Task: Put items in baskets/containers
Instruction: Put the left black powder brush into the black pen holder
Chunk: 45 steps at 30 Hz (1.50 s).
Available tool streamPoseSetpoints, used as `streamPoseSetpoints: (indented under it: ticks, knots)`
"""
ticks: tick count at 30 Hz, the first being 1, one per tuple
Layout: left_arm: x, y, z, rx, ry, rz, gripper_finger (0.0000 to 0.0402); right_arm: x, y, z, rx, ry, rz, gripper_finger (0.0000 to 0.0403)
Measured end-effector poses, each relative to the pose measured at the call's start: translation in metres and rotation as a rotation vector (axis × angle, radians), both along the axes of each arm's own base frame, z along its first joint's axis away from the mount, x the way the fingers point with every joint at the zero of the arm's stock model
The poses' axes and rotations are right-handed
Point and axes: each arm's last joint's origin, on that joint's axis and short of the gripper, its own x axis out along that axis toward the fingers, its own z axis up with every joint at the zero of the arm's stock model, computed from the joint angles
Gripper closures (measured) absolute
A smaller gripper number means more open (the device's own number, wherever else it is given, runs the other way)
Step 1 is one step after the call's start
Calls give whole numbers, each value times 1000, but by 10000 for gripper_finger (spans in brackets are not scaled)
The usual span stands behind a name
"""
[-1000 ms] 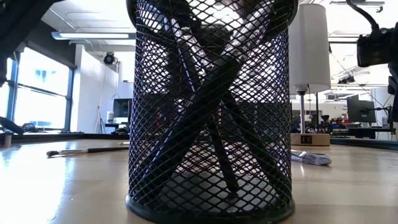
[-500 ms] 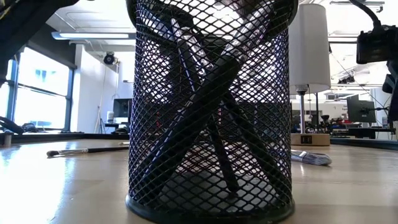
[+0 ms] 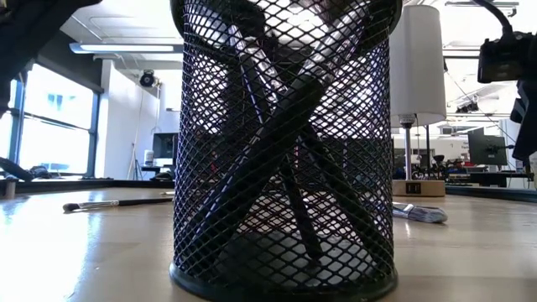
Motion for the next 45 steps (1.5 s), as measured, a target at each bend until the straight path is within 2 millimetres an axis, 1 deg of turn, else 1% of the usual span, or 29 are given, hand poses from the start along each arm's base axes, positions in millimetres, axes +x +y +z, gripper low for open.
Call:
streamPoseSetpoints:
  ticks: [1, 2, 4, 6, 8, 10, 12, 14, 16, 17, 21, 23, 24, 26, 29, 31, 34, 37, 42, 45]
  knots:
    - [4, -6, 8, 31, -45, -14, 394, 0, 0, 0, 0, -1, 0, 400]
    - [7, -13, 20, 61, -99, -28, 396, 0, 0, 0, 1, -1, 0, 399]
    - [-3, -25, 53, 112, -162, -61, 397, 0, 0, 0, 4, -2, -3, 398]
    - [-7, -38, 87, 154, -297, -83, 396, 0, 0, 0, 13, 1, -7, 397]
    - [-20, -55, 112, 227, -365, -103, 398, 0, 0, 0, 20, 3, -13, 397]
    - [-32, -75, 137, 301, -467, -117, 398, 0, 0, 0, 22, 3, -14, 397]
    - [-47, -96, 164, 381, -579, -130, 398, 0, 0, 0, 22, 3, -15, 397]
    - [-61, -120, 187, 451, -703, -162, 398, 0, 1, 0, 24, 2, -18, 396]
    - [-73, -147, 200, 524, -794, -209, 398, 1, 1, 0, 29, -4, -18, 396]
    - [-76, -160, 205, 546, -849, -240, 399, 1, 1, 0, 31, -6, -18, 396]
    - [-92, -211, 213, 625, -978, -400, 399, 2, 2, 1, 43, -11, -11, 396]
    - [-102, -226, 218, 660, -1013, -408, 399, 2, 2, 1, 42, -10, -3, 396]
    - [-105, -231, 216, 676, -1010, -408, 399, 2, 2, 1, 41, -13, 5, 396]
    - [-102, -236, 209, 687, -997, -397, 399, 2, 3, 1, 44, -14, 12, 396]
    - [-92, -240, 198, 681, -991, -402, 400, 2, 3, 1, 54, -10, 16, 396]
    - [-88, -243, 200, 660, -1032, -407, 400, 2, 4, 1, 65, -5, 21, 396]
    - [-88, -247, 204, 633, -1074, -461, 400, 3, 4, 1, 80, -6, 26, 396]
    - [-83, -251, 201, 626, -1088, -506, 400, 4, 5, 2, 89, -12, 28, 396]
    - [-75, -259, 188, 680, -1064, -517, 400, 4, 6, 2, 89, -22, 28, 396]
    - [-69, -270, 169, 654, -1038, -518, 400, 5, 9, 4, 105, -50, 36, 396]
